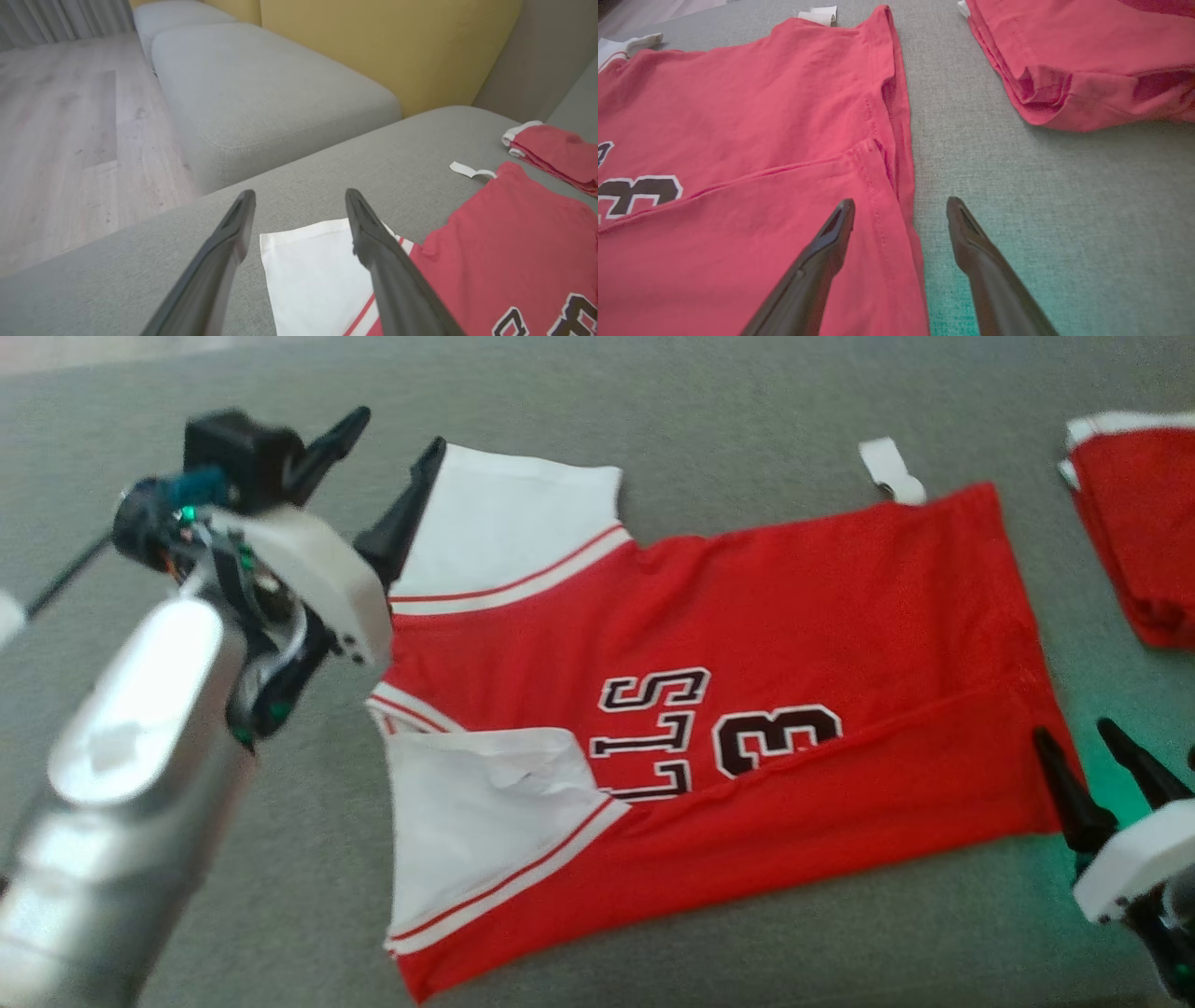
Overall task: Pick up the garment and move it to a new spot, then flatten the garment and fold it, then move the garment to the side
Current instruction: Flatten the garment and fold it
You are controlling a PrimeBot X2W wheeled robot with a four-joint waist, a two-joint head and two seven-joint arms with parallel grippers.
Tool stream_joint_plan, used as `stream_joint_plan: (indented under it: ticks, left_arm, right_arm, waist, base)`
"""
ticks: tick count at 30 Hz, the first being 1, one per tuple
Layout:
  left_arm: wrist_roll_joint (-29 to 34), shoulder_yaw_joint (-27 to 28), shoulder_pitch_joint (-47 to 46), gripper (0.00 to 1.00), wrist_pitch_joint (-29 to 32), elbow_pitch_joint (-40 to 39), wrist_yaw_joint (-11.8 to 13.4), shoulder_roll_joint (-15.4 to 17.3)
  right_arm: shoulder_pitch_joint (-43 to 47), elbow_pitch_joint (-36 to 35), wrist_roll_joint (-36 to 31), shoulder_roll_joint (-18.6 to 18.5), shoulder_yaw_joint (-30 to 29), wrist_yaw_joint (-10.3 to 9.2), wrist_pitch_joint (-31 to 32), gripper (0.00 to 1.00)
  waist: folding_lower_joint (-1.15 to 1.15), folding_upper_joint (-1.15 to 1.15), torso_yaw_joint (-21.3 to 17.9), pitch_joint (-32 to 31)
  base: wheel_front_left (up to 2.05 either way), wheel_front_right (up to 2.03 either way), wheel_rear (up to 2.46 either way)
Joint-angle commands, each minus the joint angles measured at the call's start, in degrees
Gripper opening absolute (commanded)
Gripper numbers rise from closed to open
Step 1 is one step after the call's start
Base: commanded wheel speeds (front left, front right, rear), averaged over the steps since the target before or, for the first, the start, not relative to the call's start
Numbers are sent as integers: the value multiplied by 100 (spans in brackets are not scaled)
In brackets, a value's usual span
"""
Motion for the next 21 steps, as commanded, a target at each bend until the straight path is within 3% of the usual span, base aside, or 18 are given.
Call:
stream_joint_plan:
  ticks: [1,10,21]
  left_arm:
    - [-88,144,-419,100,145,47,-40,251]
    - [-761,-309,-1330,100,890,1559,-84,654]
    - [-827,-430,-1725,100,1050,2842,-75,1000]
  right_arm:
    - [-105,-151,-56,-110,101,-5,-26,100]
    - [-454,-161,-106,76,383,-5,-211,100]
    - [-499,-236,-70,128,407,-5,-319,100]
  waist:
    - [-2,0,-328,280]
    - [-2,0,-1051,573]
    - [-2,0,-1590,849]
  base:
    - [0,0,0]
    - [0,0,0]
    - [0,0,0]
